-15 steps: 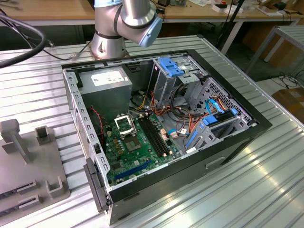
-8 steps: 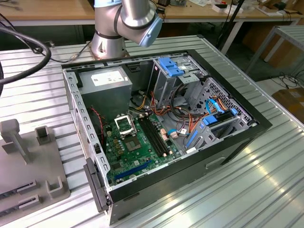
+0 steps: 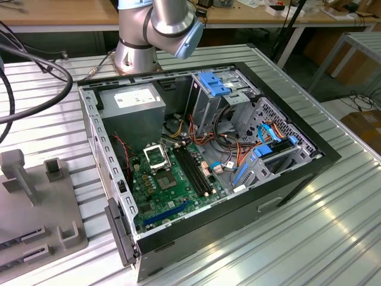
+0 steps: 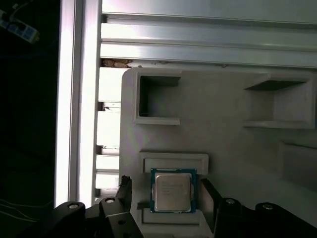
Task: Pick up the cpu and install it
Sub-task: 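Pick up the cpu and move it towards the insertion slot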
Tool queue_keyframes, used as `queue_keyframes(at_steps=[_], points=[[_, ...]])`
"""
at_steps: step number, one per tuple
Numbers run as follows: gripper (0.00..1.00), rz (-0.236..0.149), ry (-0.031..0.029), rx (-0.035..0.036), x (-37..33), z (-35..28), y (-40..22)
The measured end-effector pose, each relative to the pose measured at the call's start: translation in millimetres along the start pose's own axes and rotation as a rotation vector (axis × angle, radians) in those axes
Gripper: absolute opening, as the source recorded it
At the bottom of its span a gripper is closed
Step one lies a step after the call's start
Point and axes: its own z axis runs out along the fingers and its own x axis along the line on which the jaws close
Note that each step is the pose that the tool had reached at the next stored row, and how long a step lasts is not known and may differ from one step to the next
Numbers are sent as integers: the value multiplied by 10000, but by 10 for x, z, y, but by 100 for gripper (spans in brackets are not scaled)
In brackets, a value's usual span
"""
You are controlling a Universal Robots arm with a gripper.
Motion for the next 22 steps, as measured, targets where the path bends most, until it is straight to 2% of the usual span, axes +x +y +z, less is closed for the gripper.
queue_keyframes(at_steps=[4,10,22], points=[[65,3,5,39,-17,5,0],[65,3,14,222,-30,20,-1],[65,6,17,231,-52,64,1]])
